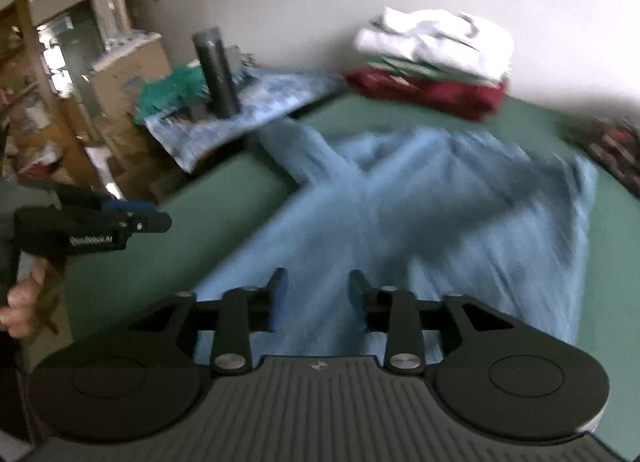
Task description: Fold clothes
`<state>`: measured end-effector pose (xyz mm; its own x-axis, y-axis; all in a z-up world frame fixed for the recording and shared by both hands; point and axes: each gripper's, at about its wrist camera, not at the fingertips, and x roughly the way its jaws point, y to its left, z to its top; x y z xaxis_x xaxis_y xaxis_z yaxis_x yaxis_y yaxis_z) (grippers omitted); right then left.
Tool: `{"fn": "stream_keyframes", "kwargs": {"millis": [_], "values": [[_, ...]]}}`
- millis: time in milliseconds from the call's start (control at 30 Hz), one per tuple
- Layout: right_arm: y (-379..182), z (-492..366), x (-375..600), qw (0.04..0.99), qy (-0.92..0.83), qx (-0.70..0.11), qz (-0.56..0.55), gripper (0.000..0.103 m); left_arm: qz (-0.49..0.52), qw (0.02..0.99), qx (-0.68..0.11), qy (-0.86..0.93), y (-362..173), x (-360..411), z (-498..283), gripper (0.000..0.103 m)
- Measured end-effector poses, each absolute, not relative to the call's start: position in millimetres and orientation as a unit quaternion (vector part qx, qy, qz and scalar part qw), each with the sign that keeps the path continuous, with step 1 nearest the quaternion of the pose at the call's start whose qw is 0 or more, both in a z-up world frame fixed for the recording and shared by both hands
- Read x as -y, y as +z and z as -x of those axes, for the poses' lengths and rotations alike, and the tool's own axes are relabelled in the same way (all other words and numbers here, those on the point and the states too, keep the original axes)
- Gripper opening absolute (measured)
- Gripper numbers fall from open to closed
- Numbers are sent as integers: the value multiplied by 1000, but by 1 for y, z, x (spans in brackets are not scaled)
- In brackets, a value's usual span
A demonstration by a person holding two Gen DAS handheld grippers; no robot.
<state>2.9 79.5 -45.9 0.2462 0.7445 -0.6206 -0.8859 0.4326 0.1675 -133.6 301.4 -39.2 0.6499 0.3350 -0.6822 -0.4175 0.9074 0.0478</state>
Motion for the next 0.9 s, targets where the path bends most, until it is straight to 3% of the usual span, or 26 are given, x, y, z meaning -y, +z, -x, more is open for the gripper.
{"fn": "stream_keyframes", "kwargs": {"millis": [33,167,267,333,400,533,600,633,733,833,900], "values": [[-43,-9,-96,779,528,-320,114,64,60,905,-361,215,-37,-312,131,8],[-46,-24,-169,777,540,-286,156,68,86,894,-381,219,-41,-353,119,14],[-59,-30,-223,779,540,-257,189,68,102,888,-396,210,-51,-382,116,32],[-64,-31,-259,783,540,-242,192,68,104,888,-396,207,-56,-397,118,57],[-66,-33,-290,789,537,-232,187,68,110,887,-402,202,-63,-410,120,67],[-76,-50,-339,812,495,-253,178,67,130,878,-420,189,-77,-435,121,69],[-86,-68,-352,805,486,-305,151,46,141,875,-427,182,-84,-445,121,74],[-90,-78,-354,795,487,-337,131,25,146,873,-429,179,-87,-448,121,75],[-93,-99,-351,770,499,-391,75,11,166,870,-434,166,-94,-458,119,76],[-75,-103,-332,760,527,-380,31,9,182,873,-432,132,-98,-458,110,78],[-55,-98,-314,762,545,-350,11,9,164,881,-430,111,-98,-447,98,85]]}}
